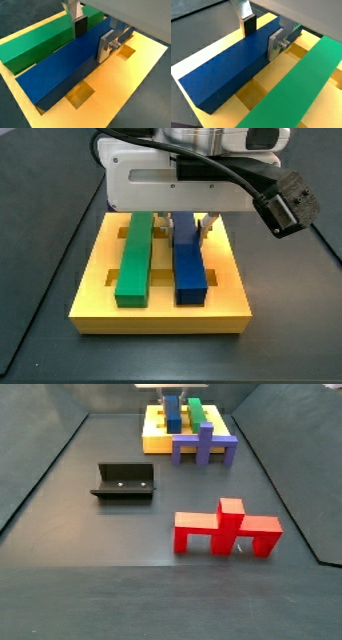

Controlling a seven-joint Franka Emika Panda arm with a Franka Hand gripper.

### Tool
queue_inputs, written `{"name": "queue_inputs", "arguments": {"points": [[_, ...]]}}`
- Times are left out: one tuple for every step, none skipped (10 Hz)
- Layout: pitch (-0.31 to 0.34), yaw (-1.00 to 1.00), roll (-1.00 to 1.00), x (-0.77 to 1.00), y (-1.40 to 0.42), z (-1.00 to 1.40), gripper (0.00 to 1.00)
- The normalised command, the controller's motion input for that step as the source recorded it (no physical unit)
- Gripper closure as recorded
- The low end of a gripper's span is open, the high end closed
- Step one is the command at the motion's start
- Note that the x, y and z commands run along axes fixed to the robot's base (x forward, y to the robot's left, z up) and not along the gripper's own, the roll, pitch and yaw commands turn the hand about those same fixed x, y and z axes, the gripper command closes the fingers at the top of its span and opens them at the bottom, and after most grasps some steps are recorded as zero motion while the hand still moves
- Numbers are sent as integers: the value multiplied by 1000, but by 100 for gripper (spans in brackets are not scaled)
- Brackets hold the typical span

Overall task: Pick up the blue object. Move up. Move to above the board. Insert the blue object.
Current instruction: Insert the blue object.

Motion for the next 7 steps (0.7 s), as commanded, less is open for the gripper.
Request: {"name": "queue_inputs", "arguments": {"points": [[-93,0,-76,6,-17,-340,100],[-80,0,-80,86,-126,-297,100],[-46,0,-63,169,-146,-303,100],[-40,-69,-23,226,-74,-326,100],[-20,-69,0,160,-46,-303,100],[-27,-51,-14,120,-69,-289,100],[-19,-23,0,51,0,-191,100]]}}
